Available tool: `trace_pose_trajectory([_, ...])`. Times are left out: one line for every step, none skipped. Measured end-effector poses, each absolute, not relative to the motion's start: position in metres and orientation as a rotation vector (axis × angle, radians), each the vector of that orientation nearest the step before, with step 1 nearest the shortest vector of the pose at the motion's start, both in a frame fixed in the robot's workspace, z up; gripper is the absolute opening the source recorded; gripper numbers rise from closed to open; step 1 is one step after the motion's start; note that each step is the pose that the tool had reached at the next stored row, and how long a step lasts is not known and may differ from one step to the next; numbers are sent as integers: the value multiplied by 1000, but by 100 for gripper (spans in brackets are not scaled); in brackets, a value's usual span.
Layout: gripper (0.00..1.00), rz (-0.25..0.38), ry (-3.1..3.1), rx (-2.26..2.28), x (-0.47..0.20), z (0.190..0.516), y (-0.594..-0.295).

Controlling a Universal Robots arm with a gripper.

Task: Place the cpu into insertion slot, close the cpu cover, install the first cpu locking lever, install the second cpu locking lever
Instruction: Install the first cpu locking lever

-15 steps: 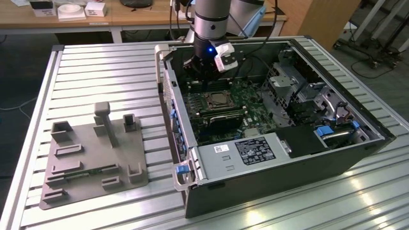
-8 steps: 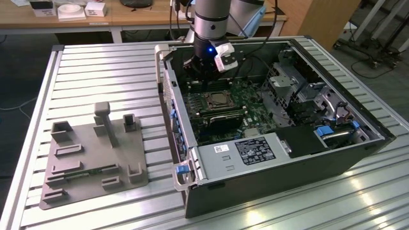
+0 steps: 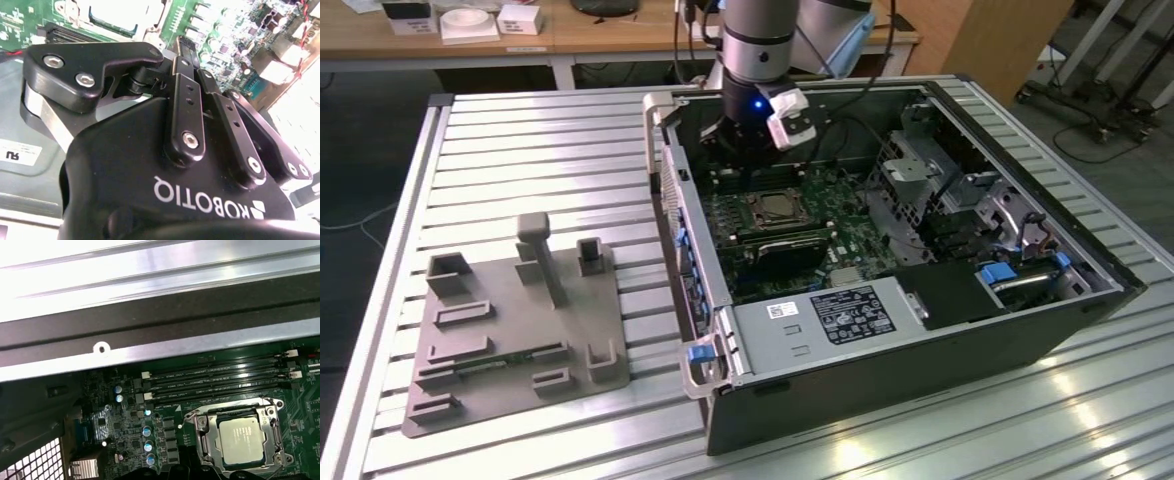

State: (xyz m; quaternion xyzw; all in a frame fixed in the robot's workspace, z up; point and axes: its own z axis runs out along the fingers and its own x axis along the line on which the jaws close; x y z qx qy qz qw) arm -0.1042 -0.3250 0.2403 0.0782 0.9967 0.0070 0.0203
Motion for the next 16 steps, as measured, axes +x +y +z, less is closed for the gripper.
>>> trace_pose_trajectory([10, 23, 3092, 242, -105, 241, -325])
trace_pose_trajectory([10, 24, 3092, 242, -106, 242, -325])
trace_pose_trajectory([10, 24, 3092, 242, -107, 243, -325])
trace_pose_trajectory([10, 25, 3091, 242, -108, 244, -325])
trace_pose_trajectory([10, 25, 3092, 242, -109, 245, -325])
trace_pose_trajectory([10, 25, 3092, 242, -109, 246, -324])
trace_pose_trajectory([10, 25, 3092, 241, -110, 247, -324])
trace_pose_trajectory([10, 25, 3092, 241, -111, 248, -324])
trace_pose_trajectory([10, 25, 3092, 241, -111, 249, -324])
trace_pose_trajectory([10, 25, 3092, 240, -112, 250, -323])
trace_pose_trajectory([10, 25, 3092, 240, -112, 251, -323])
trace_pose_trajectory([10, 25, 3092, 240, -112, 251, -322])
trace_pose_trajectory([10, 25, 3092, 240, -113, 251, -322])
trace_pose_trajectory([10, 25, 3092, 240, -113, 251, -321])
trace_pose_trajectory([10, 25, 3092, 240, -113, 251, -320])
trace_pose_trajectory([10, 26, 3092, 240, -113, 251, -319])
